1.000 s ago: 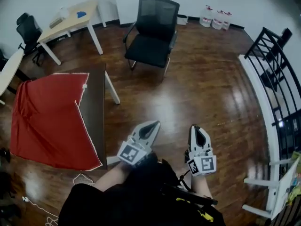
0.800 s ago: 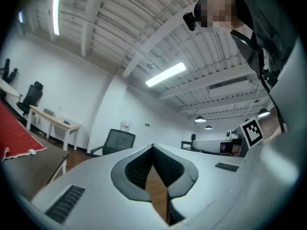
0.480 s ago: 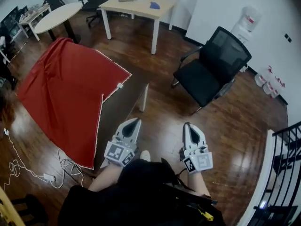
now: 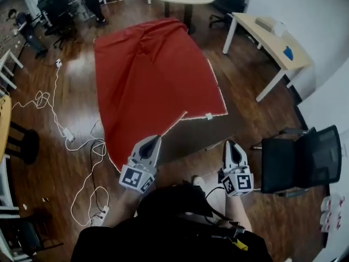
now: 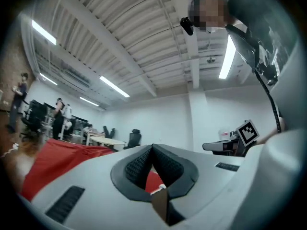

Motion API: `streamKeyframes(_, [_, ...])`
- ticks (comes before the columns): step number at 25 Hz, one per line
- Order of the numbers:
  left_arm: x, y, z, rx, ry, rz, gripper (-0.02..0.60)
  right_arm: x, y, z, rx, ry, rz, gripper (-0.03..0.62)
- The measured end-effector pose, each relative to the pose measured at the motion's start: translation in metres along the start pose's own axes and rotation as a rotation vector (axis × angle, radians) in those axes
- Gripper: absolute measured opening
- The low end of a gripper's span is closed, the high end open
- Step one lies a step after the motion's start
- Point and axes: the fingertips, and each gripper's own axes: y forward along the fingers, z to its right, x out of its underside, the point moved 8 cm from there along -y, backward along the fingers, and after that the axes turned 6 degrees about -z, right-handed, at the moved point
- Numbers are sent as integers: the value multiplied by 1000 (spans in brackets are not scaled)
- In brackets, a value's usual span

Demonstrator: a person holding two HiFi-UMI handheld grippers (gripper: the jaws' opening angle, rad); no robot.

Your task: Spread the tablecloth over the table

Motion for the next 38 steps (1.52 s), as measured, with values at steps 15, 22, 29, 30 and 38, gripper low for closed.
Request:
streamKeyframes(15, [68,13,-22,-671,-28,-150,-5,-7,189,40,-562,-144,-152,5])
streamKeyframes(22, [130,36,-38,-881,-120,-430,171,64,256,66,-548,-246,-379,10])
streamKeyframes(29, [171,39,-83,-912,-145,-661,244,125,308,82,-391,-300,-575,192])
streamKeyframes(30, [180,40,-88,-914,-163,-689,244,132,313,82,-373,-317,-601,196])
streamKeyframes(38, [204,39,-96,-890,-217,-764,137,167,316,82,-358,-387,-696,142])
